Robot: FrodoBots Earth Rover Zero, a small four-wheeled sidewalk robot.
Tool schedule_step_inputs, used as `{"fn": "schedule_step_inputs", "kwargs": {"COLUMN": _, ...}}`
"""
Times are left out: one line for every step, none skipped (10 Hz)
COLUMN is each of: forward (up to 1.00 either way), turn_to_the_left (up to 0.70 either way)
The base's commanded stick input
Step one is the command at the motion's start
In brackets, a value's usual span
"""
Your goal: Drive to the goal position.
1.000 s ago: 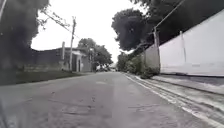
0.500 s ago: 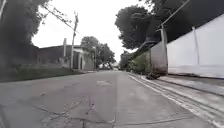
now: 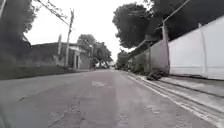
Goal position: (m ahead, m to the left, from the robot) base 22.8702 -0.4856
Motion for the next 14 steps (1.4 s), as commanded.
{"fn": "schedule_step_inputs", "kwargs": {"forward": 1.0, "turn_to_the_left": -0.02}}
{"fn": "schedule_step_inputs", "kwargs": {"forward": 0.99, "turn_to_the_left": 0.0}}
{"fn": "schedule_step_inputs", "kwargs": {"forward": 1.0, "turn_to_the_left": 0.0}}
{"fn": "schedule_step_inputs", "kwargs": {"forward": 1.0, "turn_to_the_left": 0.0}}
{"fn": "schedule_step_inputs", "kwargs": {"forward": 1.0, "turn_to_the_left": -0.01}}
{"fn": "schedule_step_inputs", "kwargs": {"forward": 1.0, "turn_to_the_left": -0.06}}
{"fn": "schedule_step_inputs", "kwargs": {"forward": 0.99, "turn_to_the_left": -0.03}}
{"fn": "schedule_step_inputs", "kwargs": {"forward": 1.0, "turn_to_the_left": 0.0}}
{"fn": "schedule_step_inputs", "kwargs": {"forward": 1.0, "turn_to_the_left": 0.0}}
{"fn": "schedule_step_inputs", "kwargs": {"forward": 1.0, "turn_to_the_left": 0.0}}
{"fn": "schedule_step_inputs", "kwargs": {"forward": 1.0, "turn_to_the_left": 0.0}}
{"fn": "schedule_step_inputs", "kwargs": {"forward": 1.0, "turn_to_the_left": 0.0}}
{"fn": "schedule_step_inputs", "kwargs": {"forward": 1.0, "turn_to_the_left": 0.0}}
{"fn": "schedule_step_inputs", "kwargs": {"forward": 1.0, "turn_to_the_left": 0.0}}
